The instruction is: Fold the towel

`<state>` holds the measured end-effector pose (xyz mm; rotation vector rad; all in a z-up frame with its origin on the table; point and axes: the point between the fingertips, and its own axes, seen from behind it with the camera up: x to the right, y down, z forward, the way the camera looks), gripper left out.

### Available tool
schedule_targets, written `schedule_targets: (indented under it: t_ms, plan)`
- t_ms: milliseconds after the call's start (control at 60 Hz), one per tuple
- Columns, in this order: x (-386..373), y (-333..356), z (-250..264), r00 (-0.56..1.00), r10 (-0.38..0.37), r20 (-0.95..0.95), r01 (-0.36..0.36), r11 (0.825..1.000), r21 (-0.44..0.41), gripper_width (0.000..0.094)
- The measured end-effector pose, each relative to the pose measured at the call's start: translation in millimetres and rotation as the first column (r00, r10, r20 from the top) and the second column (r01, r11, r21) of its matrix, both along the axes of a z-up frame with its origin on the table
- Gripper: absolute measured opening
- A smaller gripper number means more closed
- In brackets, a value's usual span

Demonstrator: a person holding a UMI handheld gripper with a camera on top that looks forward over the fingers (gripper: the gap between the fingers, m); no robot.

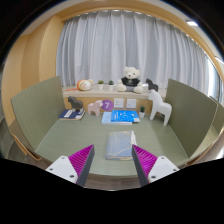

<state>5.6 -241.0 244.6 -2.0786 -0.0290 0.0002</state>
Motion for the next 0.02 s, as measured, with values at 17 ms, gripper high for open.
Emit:
schedule_targets:
  t_ms: [17]
  plan:
    - [0.4,-0.9,1.0,1.0,0.0,0.0,0.0,1.0,0.001,0.0754]
